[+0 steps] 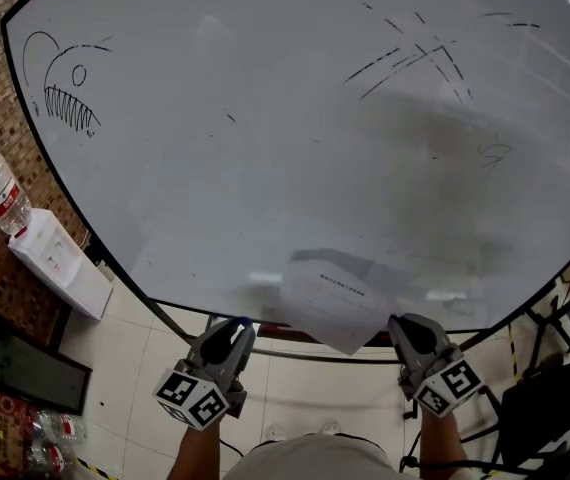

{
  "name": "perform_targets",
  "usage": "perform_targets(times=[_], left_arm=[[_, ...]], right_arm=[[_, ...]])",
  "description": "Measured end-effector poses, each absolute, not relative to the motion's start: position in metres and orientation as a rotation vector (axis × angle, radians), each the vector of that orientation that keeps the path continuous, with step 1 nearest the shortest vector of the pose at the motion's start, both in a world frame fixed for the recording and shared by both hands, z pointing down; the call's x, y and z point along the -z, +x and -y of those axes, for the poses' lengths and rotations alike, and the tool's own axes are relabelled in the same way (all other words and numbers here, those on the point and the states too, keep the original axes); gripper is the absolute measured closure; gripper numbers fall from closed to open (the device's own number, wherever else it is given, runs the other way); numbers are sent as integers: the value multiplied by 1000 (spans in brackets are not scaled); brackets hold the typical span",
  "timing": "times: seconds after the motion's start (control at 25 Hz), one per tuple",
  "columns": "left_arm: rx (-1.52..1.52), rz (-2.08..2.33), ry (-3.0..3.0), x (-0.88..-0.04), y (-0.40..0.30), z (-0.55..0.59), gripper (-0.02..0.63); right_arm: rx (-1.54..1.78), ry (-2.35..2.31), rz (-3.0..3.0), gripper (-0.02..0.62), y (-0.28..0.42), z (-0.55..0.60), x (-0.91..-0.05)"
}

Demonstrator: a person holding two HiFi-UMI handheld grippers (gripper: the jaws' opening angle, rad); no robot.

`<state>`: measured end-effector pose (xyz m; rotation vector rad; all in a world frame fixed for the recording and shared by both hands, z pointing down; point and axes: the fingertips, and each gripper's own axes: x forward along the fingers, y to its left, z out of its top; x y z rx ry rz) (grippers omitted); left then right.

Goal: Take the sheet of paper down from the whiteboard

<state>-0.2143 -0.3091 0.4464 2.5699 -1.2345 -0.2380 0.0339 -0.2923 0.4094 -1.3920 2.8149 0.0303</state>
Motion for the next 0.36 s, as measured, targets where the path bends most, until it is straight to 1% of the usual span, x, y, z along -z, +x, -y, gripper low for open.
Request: perform_targets(times=[0.36], left_arm=[[193, 1240, 2588, -450, -205, 307, 477]], right_arm=[[-26, -1373, -2821, 589, 34, 290, -410]])
